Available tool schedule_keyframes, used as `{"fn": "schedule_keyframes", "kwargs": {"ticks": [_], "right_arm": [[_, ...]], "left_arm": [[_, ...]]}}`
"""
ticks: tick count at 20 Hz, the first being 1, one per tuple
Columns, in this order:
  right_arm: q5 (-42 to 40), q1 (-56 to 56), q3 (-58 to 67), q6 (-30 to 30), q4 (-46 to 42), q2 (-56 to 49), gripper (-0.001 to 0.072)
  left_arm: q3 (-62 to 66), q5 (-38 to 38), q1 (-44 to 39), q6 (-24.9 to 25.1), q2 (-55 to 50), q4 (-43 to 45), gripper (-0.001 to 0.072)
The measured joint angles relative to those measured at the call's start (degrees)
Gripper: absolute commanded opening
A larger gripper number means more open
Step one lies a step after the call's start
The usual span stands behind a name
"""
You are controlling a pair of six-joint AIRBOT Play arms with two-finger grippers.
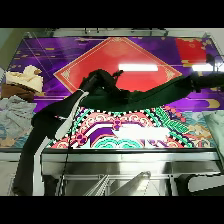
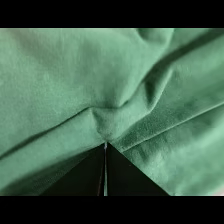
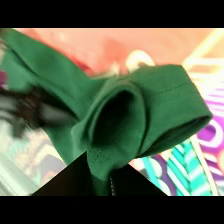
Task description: Fold the shirts.
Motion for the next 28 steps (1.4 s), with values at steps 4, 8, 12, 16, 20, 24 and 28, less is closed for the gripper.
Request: {"fn": "schedule_keyframes", "kwargs": {"ticks": [4, 8, 12, 16, 20, 24, 28], "right_arm": [[4.2, 1.0, 2.6, 0.0, 6.3, 1.4, 0.0028], [6.6, 4.6, 3.3, -0.1, 9.3, 2.3, 0.0028], [8.1, 9.2, 3.5, 0.0, 10.2, 2.8, 0.0028], [10.3, 11.9, 3.5, 1.6, 10.5, 3.5, 0.0028], [12.0, 10.6, 3.5, 3.7, 8.4, 4.9, 0.0029], [15.5, 9.0, 3.5, 6.1, 6.4, 6.2, 0.0028], [15.2, 8.9, 2.9, 8.1, 2.0, 8.6, 0.0028]], "left_arm": [[-0.1, 0.9, -4.6, -1.6, 0.1, -2.7, 0.0013], [-0.1, -3.2, -5.4, -3.9, 0.7, -4.2, 0.0013], [-0.1, -10.2, -4.1, -7.6, 1.2, -5.6, 0.0013], [-0.1, -14.6, -3.7, -9.3, 1.0, -6.3, 0.0013], [-0.1, -13.2, -2.4, -10.1, 0.6, -5.4, 0.0013], [-0.1, -9.2, 2.2, -9.8, 2.5, -4.9, 0.0014], [-0.1, -1.8, 8.9, -8.7, 5.4, -2.9, 0.0014]]}}
